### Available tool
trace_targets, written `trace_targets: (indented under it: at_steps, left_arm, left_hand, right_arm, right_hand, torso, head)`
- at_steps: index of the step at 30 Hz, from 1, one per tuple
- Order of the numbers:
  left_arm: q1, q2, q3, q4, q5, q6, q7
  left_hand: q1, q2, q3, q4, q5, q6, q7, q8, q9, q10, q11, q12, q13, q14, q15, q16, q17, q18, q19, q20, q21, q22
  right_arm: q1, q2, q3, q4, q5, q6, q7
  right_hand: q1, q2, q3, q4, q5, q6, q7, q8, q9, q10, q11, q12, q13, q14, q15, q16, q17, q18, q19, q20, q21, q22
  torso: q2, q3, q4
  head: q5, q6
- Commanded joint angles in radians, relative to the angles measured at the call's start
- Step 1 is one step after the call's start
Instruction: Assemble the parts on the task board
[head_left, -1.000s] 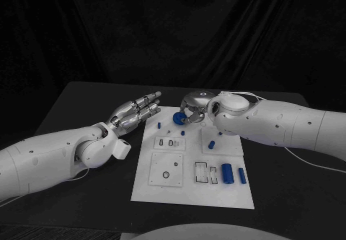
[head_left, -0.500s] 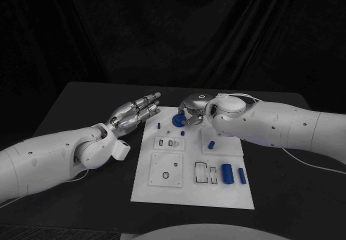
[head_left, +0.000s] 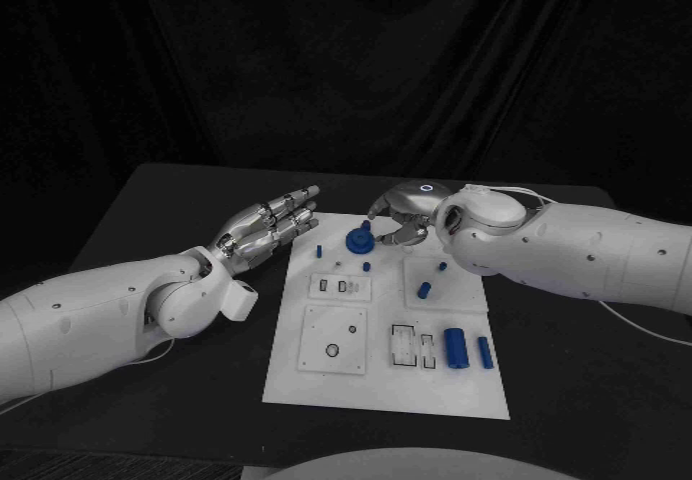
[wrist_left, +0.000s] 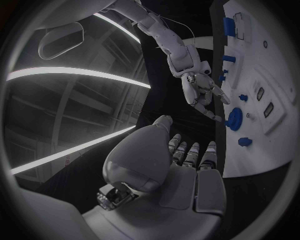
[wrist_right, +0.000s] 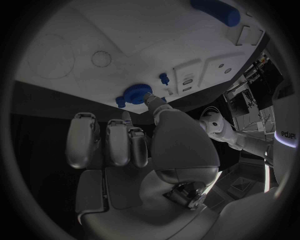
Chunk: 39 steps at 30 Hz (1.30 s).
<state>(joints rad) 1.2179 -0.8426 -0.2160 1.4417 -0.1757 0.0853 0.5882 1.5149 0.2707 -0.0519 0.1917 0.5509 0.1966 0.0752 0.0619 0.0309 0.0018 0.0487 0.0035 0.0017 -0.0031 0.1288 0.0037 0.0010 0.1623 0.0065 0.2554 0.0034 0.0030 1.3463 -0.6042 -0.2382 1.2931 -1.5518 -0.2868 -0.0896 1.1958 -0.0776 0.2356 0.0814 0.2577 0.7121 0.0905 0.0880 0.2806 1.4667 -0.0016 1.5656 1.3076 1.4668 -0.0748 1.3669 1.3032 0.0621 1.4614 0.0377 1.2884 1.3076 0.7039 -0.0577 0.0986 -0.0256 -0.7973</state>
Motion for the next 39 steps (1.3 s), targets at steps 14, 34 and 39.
trace_targets:
  at_steps: [14, 34, 39]
  left_arm:
    - [-0.004, -0.011, 0.001, 0.009, 0.0, 0.004, 0.007]
    - [-0.016, -0.016, 0.001, 0.008, 0.0, 0.009, 0.006]
    - [-0.017, -0.018, 0.001, 0.009, 0.0, 0.008, 0.007]
  left_hand:
    - [-0.003, 0.005, 0.008, -0.001, 0.002, 0.004, 0.009, 0.006, 0.002, -0.002, 0.009, -0.004, -0.002, 0.003, 0.005, -0.004, -0.001, 0.018, -0.001, 0.006, 0.001, 0.001]
    - [-0.006, 0.001, 0.022, -0.004, 0.005, 0.005, 0.016, 0.009, 0.002, 0.001, 0.027, 0.0, 0.001, 0.003, 0.0, -0.004, -0.001, 0.018, 0.0, 0.01, 0.002, 0.001]
    - [-0.007, 0.0, 0.024, -0.004, 0.005, 0.004, 0.017, 0.009, 0.002, 0.002, 0.031, 0.001, 0.002, 0.003, -0.001, -0.004, -0.001, 0.018, 0.0, 0.01, 0.002, 0.001]
  right_arm:
    - [0.083, -0.315, -0.006, 0.19, 0.021, 0.003, -0.008]
    - [-0.018, -0.417, -0.01, 0.151, 0.022, -0.013, -0.002]
    - [-0.029, -0.413, -0.01, 0.14, 0.022, -0.01, -0.001]
  right_hand:
    - [-0.001, 0.018, -0.03, 0.018, -0.059, 0.078, -0.025, 0.019, -0.011, 0.103, -0.027, 0.004, 0.262, 0.056, -0.011, -0.007, -0.016, -0.012, 0.023, -0.009, 0.053, 0.184]
    - [-0.02, -0.005, -0.076, 0.066, -0.124, 0.063, -0.031, 0.001, -0.024, 0.096, -0.033, -0.006, 0.248, 0.055, -0.019, -0.013, -0.034, -0.011, 0.022, -0.019, 0.046, 0.188]
    - [-0.016, -0.005, -0.076, 0.066, -0.123, 0.059, -0.029, -0.001, -0.024, 0.095, -0.033, -0.007, 0.247, 0.054, -0.019, -0.015, -0.036, -0.01, 0.021, -0.019, 0.044, 0.188]
  torso:
    - [-0.008, -0.0041, -0.0097]
    - [-0.014, -0.0069, -0.0201]
    - [-0.014, -0.0061, -0.0227]
  head:
    - [-0.009, -0.004]
    - [-0.002, -0.008]
    - [-0.001, -0.006]
